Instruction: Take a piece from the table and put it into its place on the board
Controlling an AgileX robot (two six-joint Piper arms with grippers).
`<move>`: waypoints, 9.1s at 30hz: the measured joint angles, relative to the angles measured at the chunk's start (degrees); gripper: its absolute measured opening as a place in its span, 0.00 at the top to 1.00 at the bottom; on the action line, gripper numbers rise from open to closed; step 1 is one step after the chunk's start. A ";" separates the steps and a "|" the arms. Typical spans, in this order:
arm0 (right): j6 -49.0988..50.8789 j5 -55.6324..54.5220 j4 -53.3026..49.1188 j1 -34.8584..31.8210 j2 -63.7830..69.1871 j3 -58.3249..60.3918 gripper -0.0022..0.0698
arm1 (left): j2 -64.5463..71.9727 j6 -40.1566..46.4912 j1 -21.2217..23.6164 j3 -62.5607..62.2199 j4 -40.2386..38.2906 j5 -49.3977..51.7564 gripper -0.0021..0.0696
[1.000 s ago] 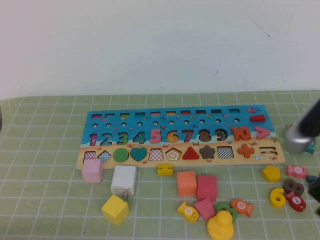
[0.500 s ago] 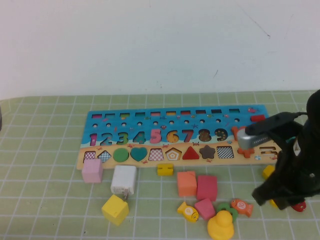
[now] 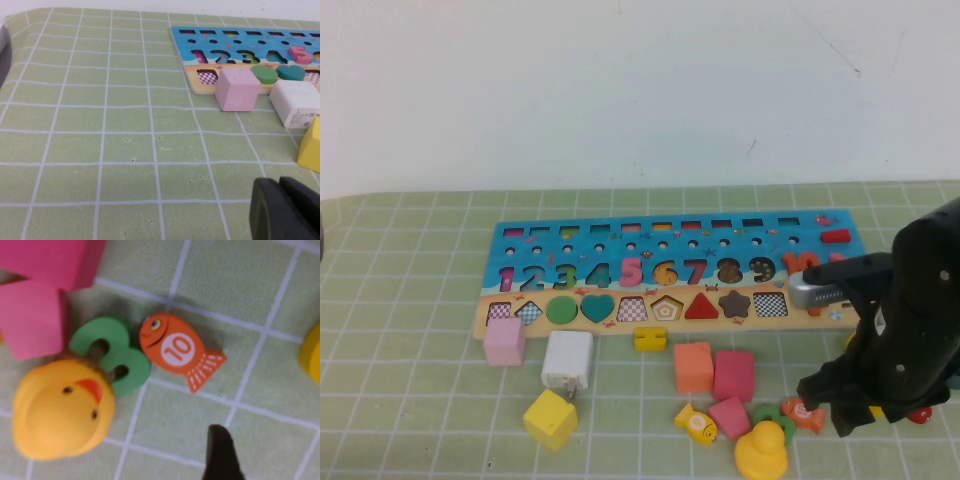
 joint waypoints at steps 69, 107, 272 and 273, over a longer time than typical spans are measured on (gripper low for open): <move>7.80 -8.22 -2.89 -5.78 5.29 -1.80 0.60 | 0.00 0.10 0.00 0.00 0.00 0.00 0.97; -8.24 18.82 6.14 -0.18 40.05 -69.08 0.60 | 0.00 -0.06 0.00 0.00 0.00 0.00 0.97; -23.40 0.47 9.67 -3.60 -62.64 12.18 0.97 | 0.00 -0.09 0.00 0.00 0.00 0.00 0.97; -23.40 1.94 9.04 -3.60 -63.94 13.24 0.97 | 0.00 -0.09 0.00 0.00 0.00 0.00 0.97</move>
